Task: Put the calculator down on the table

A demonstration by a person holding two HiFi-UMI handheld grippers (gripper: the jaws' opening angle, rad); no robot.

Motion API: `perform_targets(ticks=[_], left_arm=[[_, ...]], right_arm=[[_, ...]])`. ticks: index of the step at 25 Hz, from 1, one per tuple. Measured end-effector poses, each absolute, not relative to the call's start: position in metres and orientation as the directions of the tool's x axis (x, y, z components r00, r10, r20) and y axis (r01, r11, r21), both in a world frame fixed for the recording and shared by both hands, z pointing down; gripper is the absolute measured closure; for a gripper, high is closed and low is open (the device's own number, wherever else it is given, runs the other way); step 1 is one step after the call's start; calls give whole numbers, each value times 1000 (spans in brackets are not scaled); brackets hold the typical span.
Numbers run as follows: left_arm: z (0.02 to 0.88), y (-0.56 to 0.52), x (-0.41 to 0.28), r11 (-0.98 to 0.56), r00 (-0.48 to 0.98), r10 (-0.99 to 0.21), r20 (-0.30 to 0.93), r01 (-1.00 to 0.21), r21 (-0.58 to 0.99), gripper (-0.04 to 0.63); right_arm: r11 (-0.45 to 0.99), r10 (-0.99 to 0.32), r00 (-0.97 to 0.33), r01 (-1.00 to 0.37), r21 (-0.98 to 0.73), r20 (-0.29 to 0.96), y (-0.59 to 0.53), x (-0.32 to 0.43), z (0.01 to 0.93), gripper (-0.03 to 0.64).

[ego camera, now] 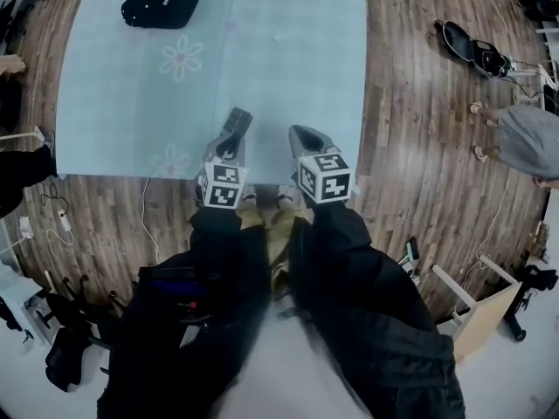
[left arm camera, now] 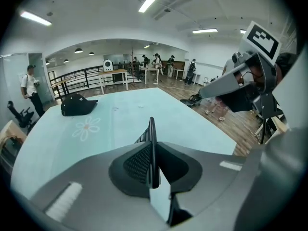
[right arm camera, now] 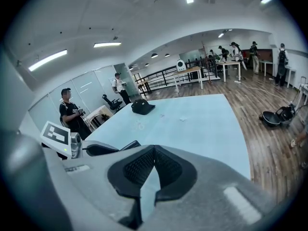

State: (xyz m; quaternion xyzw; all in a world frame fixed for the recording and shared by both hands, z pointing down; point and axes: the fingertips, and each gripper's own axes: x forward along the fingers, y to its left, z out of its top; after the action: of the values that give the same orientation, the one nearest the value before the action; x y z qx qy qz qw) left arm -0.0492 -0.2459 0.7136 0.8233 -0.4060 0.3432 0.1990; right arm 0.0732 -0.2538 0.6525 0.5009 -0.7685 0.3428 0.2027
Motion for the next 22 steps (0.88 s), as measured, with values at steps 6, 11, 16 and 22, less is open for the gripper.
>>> perform_targets(ticks=[6, 11, 16, 22], left_arm=[[733, -234, -29, -652, 465, -483, 742, -757, 50, 549], [756, -211, -15, -654, 519, -410, 750, -741, 155, 526], [770, -203, -7, -674, 528, -377, 761, -720, 166, 514], [787, -193, -2, -677, 539, -341, 770, -710, 197, 506]], right_arm=[[256, -614, -416, -909, -329, 671, -253, 77, 662, 618], [244, -603, -412, -911, -333, 683, -251, 80, 668, 618], [244, -593, -416, -909, -338, 690, -249, 81, 674, 618], [237, -575, -412, -911, -339, 707, -243, 82, 681, 618]])
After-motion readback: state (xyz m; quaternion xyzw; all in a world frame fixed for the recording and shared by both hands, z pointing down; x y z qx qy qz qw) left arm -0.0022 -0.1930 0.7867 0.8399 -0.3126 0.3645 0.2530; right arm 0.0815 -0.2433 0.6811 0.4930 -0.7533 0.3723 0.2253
